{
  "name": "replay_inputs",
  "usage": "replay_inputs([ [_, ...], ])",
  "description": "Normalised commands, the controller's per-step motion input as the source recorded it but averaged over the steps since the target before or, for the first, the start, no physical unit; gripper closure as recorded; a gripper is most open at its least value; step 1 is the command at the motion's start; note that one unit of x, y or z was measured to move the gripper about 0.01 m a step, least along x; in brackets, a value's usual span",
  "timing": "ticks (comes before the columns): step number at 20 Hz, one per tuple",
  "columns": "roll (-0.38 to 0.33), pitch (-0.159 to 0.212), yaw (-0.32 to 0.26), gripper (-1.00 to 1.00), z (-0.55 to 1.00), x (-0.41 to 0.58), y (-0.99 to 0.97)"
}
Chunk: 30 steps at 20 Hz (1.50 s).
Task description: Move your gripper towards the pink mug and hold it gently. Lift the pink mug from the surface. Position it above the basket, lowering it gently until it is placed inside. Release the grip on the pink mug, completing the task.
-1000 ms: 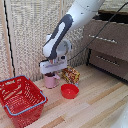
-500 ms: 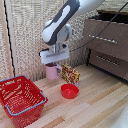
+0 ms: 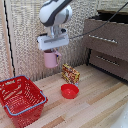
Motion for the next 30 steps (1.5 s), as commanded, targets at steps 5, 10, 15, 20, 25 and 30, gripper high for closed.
replay_inputs([
  [5, 0.041, 0.003, 0.0, 1.0, 0.62, 0.0, 0.84],
  [10, 0.007, 0.0, 0.0, 1.0, 0.48, -0.029, 0.91],
  [15, 0.0, 0.019, 0.0, 1.0, 0.17, -0.051, 0.96],
  [20, -0.05, 0.061, 0.0, 1.0, -0.12, -0.008, 0.99],
  [25, -0.165, 0.048, 0.0, 1.0, -0.59, 0.053, 0.76],
  [30, -0.135, 0.0, -0.031, 1.0, -0.76, 0.198, 0.24],
])
